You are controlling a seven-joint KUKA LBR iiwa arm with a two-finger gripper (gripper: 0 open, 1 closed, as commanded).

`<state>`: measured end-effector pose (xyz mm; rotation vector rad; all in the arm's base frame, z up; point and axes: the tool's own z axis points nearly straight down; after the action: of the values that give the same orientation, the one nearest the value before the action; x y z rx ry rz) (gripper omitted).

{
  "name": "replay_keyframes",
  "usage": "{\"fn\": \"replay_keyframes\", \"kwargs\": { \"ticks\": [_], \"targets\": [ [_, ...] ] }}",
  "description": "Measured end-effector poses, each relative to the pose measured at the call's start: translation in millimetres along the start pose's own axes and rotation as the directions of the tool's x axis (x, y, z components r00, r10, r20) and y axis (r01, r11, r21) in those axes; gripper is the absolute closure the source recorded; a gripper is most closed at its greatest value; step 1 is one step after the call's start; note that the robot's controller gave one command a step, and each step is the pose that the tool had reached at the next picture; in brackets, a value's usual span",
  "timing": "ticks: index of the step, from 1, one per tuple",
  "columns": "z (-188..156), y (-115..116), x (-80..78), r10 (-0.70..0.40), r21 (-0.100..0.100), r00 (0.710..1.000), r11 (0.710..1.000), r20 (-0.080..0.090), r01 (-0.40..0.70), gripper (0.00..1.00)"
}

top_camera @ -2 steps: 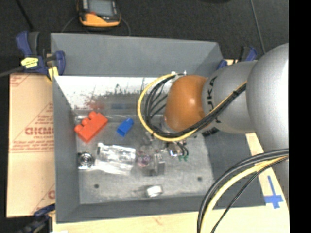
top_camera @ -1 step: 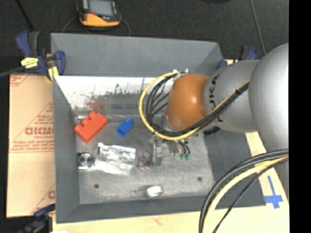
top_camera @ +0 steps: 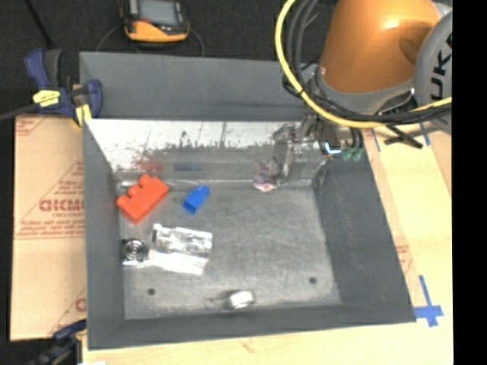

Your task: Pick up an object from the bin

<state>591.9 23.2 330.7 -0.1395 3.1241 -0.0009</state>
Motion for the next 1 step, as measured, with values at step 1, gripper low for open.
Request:
{"fn": "replay_keyframes", "kwargs": {
  "ticks": [1],
  "targets": [
    [159.6,-5.1,-30.4,0.256,0.002,0.967,0.967,-0.016,-0.256,1.0]
  ]
}}
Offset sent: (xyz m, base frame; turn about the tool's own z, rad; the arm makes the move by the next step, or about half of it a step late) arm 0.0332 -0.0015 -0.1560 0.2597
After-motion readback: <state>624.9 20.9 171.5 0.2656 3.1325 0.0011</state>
